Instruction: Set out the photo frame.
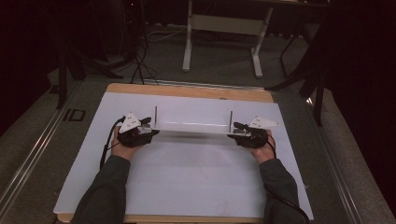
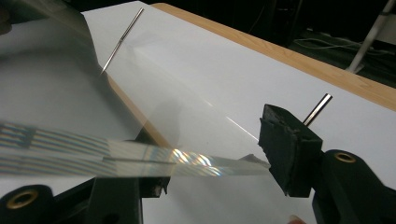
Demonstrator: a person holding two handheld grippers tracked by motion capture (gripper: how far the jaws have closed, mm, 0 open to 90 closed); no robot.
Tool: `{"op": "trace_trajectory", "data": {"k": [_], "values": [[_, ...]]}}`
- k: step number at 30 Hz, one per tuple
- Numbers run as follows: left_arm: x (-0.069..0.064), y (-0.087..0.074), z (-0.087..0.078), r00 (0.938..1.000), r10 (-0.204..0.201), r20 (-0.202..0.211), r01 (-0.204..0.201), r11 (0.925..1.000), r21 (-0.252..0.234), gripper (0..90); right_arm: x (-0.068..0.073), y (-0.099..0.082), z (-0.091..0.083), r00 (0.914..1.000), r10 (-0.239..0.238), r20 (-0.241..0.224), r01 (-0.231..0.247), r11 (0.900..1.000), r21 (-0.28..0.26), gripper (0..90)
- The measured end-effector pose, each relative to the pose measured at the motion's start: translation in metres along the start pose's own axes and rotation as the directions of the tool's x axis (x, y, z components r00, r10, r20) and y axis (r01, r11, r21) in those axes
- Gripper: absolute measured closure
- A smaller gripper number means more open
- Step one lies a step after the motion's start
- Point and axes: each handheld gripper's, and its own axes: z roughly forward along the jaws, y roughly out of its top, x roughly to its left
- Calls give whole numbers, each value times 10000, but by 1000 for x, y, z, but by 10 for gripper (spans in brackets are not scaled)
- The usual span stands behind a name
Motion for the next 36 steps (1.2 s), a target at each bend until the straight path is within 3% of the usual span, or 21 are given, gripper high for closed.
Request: {"op": "trace_trajectory", "data": {"k": [13, 19, 28, 36], "values": [[4, 4, 1, 9999, -103, 123, 101, 9998, 142, 425, -3, 5, 1, 9999, 75, -134, -73, 9998, 182, 455], [5, 6, 2, 9996, -258, 114, 256, 9996, 122, 424, -7, 2, 2, 9989, 418, -216, -421, 9990, -122, 406], [9, 9, 4, 9986, -451, 267, 447, 9989, 169, 422, -9, -1, 4, 9971, 720, -242, -732, 9958, -541, 407], [12, 8, 6, 9965, -772, 327, 776, 9969, -114, 414, -11, -1, 5, 9955, 910, -256, -925, 9934, -681, 407]]}}
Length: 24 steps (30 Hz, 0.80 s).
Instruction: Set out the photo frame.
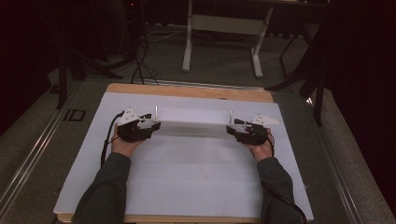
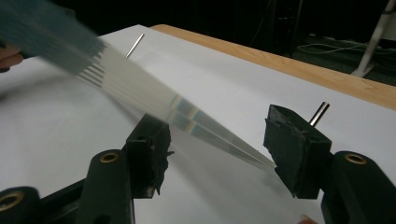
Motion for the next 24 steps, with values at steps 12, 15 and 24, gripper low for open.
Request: {"op": "trace_trajectory", "data": {"k": [12, 15, 24], "values": [[1, 4, 6, 9981, -15, -622, -17, 9987, -509, 426, -4, 6, 5, 9989, 371, 287, -362, 9989, -306, 415], [2, 5, 8, 9975, -84, -704, 39, 9979, -643, 432, -6, 7, 7, 9988, 329, 370, -318, 9991, -282, 427], [6, 10, 15, 9945, -369, -985, 278, 9953, -925, 436, -7, 13, 13, 9953, 291, 925, -266, 9992, -283, 443]]}}
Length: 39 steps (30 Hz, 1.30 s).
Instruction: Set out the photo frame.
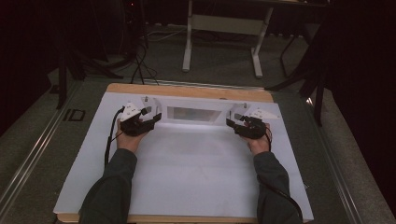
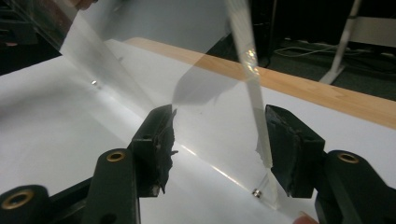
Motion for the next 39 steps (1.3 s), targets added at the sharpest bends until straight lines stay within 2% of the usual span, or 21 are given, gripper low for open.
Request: {"op": "trace_trajectory", "data": {"k": [5, 6, 9, 15, 17, 24, 27, 28, 31, 39], "values": [[2, 2, 4, 9999, -85, -92, 84, 9999, -70, 437, 0, 3, 2, 9998, 6, 174, -6, 10000, 20, 449], [2, 3, 5, 9999, -102, -128, 101, 9999, -31, 437, 0, 4, 4, 9995, -76, 322, 73, 9999, 96, 452], [1, 7, 8, 9993, 143, -342, -138, 9998, 161, 438, 1, 7, 5, 9987, -190, 482, 181, 9997, 184, 457], [2, 10, 11, 9991, 134, -414, -123, 9995, 282, 438, 1, 11, 7, 9974, -308, 647, 292, 9992, 258, 466], [1, 13, 14, 9975, 296, -640, -269, 9987, 422, 436, 1, 14, 8, 9959, -437, 791, 411, 9986, 344, 471], [1, 16, 16, 9972, 66, -746, -27, 9987, 515, 436, 3, 20, 9, 9927, -589, 1057, 536, 9972, 520, 475], [1, 17, 16, 9972, -111, -739, 148, 9987, 497, 447, 3, 21, 7, 9937, -416, 1043, 378, 9986, 382, 491], [1, 17, 15, 9973, -298, -666, 328, 9985, 444, 457, 2, 20, 6, 9942, -342, 1019, 306, 9988, 372, 497], [0, 17, 14, 9971, -476, -591, 497, 9982, 347, 474, 0, 18, 2, 9977, 143, 666, -151, 9998, 114, 506], [-11, 18, 5, 9972, -490, -566, 518, 9974, 492, 476, 7, 18, -10, 9972, -22, 753, 11, 9999, 149, 504]]}}
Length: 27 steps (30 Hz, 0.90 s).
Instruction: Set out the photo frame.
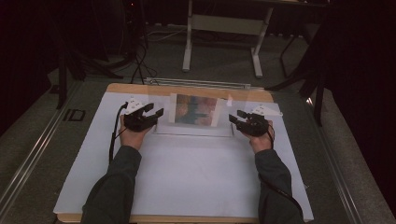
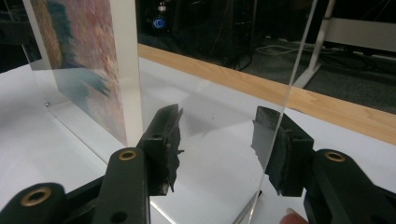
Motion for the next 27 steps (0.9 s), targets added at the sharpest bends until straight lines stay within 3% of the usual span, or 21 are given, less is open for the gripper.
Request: {"op": "trace_trajectory", "data": {"k": [6, 18, 27], "values": [[-7, -1, -12, 9999, 92, -78, -92, 9999, 91, 476, 7, -5, -8, 9999, 31, -115, -31, 10000, -5, 505], [-17, -8, -30, 9998, -192, -8, 192, 9995, 247, 477, 21, -10, -22, 9998, 11, -194, -9, 9999, 114, 506], [-25, -9, -38, 9998, -184, 17, 183, 9990, 418, 478, 26, -18, -30, 9996, 120, -238, -120, 9999, 16, 506]]}}
